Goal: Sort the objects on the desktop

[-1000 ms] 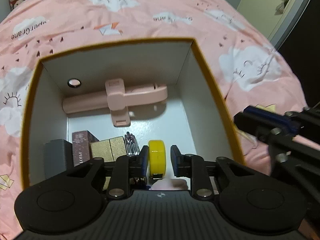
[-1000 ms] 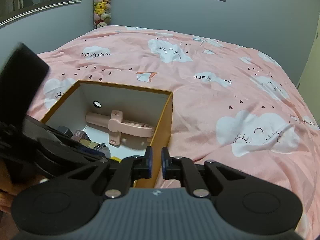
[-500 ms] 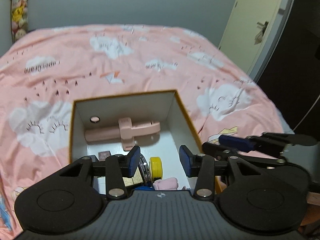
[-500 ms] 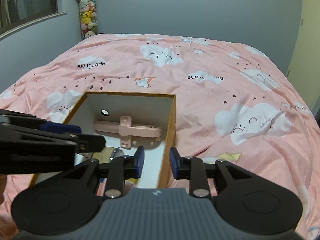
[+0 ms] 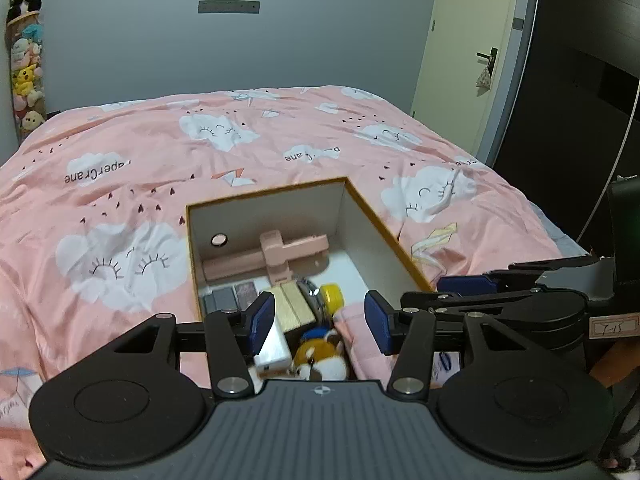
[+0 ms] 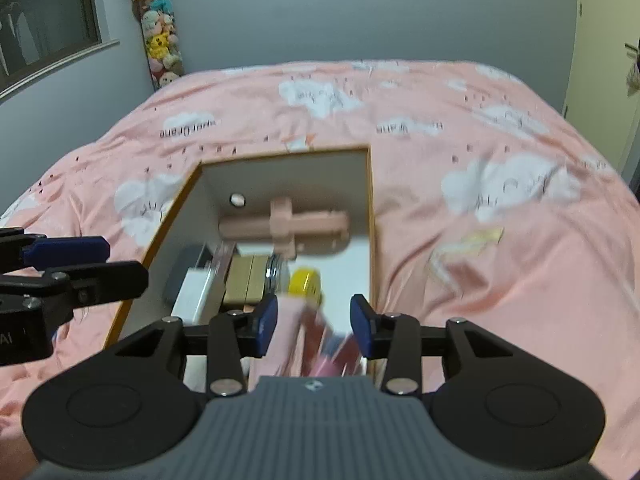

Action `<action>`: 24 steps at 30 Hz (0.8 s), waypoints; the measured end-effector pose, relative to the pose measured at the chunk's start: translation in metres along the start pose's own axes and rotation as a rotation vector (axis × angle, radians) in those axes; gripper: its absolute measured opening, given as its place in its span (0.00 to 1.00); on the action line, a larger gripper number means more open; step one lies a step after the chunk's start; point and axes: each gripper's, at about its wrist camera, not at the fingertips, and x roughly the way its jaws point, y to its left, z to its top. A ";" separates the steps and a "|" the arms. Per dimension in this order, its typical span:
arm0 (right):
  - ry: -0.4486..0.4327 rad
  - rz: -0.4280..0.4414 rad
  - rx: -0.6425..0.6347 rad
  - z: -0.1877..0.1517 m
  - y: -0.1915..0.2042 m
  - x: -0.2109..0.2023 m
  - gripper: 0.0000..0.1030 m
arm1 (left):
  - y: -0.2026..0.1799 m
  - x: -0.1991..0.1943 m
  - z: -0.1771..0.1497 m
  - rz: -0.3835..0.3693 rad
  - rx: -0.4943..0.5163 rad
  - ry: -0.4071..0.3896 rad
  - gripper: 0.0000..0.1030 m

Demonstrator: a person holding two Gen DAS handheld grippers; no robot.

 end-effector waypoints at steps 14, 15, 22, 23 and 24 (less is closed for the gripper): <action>0.014 -0.028 -0.027 -0.043 0.009 -0.008 0.45 | 0.003 -0.005 -0.037 0.031 -0.006 0.045 0.56; 0.010 -0.029 -0.031 -0.044 0.010 -0.009 0.45 | 0.001 -0.004 -0.039 0.029 -0.001 0.050 0.56; 0.013 -0.049 -0.073 -0.051 0.017 -0.006 0.46 | -0.005 -0.003 -0.046 0.053 0.029 0.076 0.56; 0.023 -0.048 -0.073 -0.052 0.016 -0.005 0.47 | -0.004 -0.001 -0.046 0.059 0.024 0.088 0.56; 0.033 -0.048 -0.074 -0.053 0.016 -0.003 0.48 | -0.003 0.000 -0.047 0.063 0.020 0.100 0.56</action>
